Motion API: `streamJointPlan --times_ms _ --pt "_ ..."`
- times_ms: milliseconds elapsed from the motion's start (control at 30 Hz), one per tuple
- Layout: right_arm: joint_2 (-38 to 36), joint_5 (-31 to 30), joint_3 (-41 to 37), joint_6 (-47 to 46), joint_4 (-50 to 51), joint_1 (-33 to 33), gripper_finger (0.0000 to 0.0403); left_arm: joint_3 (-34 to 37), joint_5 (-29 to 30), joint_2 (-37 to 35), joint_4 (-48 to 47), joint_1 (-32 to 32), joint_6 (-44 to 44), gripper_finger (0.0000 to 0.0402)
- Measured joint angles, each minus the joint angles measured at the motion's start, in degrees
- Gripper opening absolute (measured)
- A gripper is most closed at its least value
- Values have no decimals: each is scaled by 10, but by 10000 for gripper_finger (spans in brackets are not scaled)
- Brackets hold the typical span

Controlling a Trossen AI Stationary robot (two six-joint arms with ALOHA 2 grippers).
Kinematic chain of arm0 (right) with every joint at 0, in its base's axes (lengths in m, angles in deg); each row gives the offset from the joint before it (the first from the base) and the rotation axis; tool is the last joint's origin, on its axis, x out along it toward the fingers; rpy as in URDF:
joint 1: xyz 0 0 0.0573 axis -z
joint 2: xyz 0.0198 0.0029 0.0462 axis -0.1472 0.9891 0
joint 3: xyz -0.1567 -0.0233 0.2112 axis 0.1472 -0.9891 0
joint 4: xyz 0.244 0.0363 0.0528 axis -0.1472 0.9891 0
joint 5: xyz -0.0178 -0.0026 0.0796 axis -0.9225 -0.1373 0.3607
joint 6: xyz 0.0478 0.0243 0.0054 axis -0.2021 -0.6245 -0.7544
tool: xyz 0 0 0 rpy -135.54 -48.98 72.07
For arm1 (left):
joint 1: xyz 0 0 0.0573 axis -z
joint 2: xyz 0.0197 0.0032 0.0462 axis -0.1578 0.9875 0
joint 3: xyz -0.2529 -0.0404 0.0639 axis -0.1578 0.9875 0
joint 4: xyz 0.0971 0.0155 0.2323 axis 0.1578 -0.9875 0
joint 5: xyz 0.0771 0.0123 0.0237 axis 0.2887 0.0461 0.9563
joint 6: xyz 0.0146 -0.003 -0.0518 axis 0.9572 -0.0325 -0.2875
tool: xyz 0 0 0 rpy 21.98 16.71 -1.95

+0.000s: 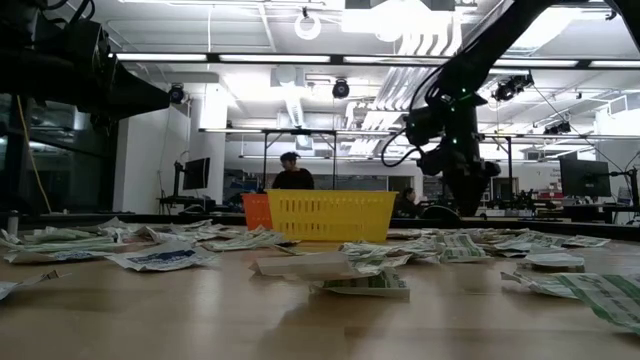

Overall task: Pick & Place First Aid Supplies
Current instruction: Put the towelette pack into the top yellow bin

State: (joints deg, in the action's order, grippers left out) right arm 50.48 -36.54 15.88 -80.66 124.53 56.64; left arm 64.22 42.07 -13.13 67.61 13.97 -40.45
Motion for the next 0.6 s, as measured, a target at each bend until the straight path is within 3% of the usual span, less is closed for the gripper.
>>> streamJointPlan --times_ms 600 --pt "0 33 -68 6 -90 32 126 0 0 0 0 0 0 73"
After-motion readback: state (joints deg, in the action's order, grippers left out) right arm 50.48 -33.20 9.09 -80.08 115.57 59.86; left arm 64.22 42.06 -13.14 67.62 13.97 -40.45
